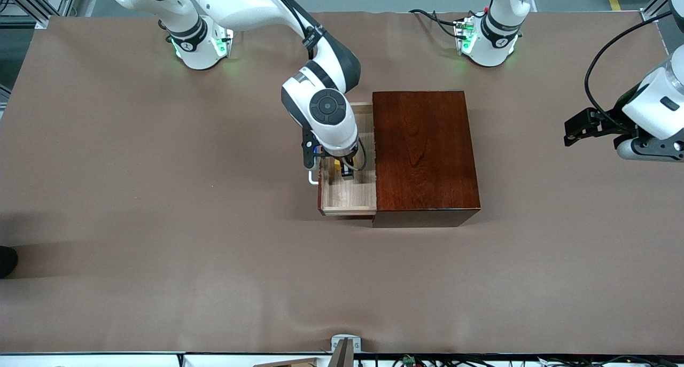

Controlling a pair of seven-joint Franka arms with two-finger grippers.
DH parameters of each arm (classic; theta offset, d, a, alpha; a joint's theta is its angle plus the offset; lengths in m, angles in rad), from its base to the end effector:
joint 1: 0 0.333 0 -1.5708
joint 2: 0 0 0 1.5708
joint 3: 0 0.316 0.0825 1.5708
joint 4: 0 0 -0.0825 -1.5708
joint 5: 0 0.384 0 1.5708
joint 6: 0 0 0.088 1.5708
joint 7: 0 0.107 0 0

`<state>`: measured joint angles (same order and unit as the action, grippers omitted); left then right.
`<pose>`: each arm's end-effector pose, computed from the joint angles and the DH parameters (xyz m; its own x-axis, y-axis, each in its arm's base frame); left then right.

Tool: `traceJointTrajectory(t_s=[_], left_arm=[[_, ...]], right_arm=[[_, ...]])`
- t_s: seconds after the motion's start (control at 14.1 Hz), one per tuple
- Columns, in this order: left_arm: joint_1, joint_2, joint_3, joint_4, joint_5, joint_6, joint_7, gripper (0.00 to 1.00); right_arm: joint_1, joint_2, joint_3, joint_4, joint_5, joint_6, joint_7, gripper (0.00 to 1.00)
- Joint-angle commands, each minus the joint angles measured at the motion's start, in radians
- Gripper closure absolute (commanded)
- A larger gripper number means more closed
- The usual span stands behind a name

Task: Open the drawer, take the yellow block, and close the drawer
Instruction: 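Lower the right gripper and close it on the yellow block, then lift the yellow block out of the drawer with the right gripper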

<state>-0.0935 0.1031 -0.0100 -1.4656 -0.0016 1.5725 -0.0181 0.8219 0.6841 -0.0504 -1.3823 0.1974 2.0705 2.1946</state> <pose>0.5837 -0.0605 0.6155 0.9964 -0.0852 0.0038 -0.0852 -0.9964 0.0027 0.5106 0.5213 0.3101 0.0596 -0.9916 -0.1144 -0.9941 -0.0693 0.0829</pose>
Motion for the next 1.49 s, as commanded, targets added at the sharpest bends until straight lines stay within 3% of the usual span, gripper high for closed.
traceJointTrajectory(t_s=[0.0, 0.21, 0.57, 1.0, 1.42], left_arm=[[-0.005, -0.022, 0.007, -0.018, -0.021, 0.003, -0.010, 0.00], [-0.003, -0.022, 0.009, -0.018, -0.017, -0.009, -0.011, 0.00], [-0.012, -0.022, 0.001, -0.022, 0.048, -0.019, -0.040, 0.00], [-0.017, -0.019, -0.008, -0.021, 0.046, -0.022, -0.102, 0.00], [-0.008, -0.019, -0.007, -0.018, 0.045, -0.022, -0.100, 0.00]], right_arm=[[0.011, -0.006, -0.003, 0.003, -0.024, 0.000, 0.014, 0.88], [0.020, -0.012, -0.003, 0.009, -0.033, -0.007, 0.024, 1.00], [0.008, -0.066, -0.005, 0.020, -0.029, -0.064, 0.014, 1.00], [0.006, -0.147, -0.012, 0.020, -0.039, -0.144, -0.021, 1.00], [-0.029, -0.201, -0.066, 0.017, -0.041, -0.294, -0.347, 1.00]])
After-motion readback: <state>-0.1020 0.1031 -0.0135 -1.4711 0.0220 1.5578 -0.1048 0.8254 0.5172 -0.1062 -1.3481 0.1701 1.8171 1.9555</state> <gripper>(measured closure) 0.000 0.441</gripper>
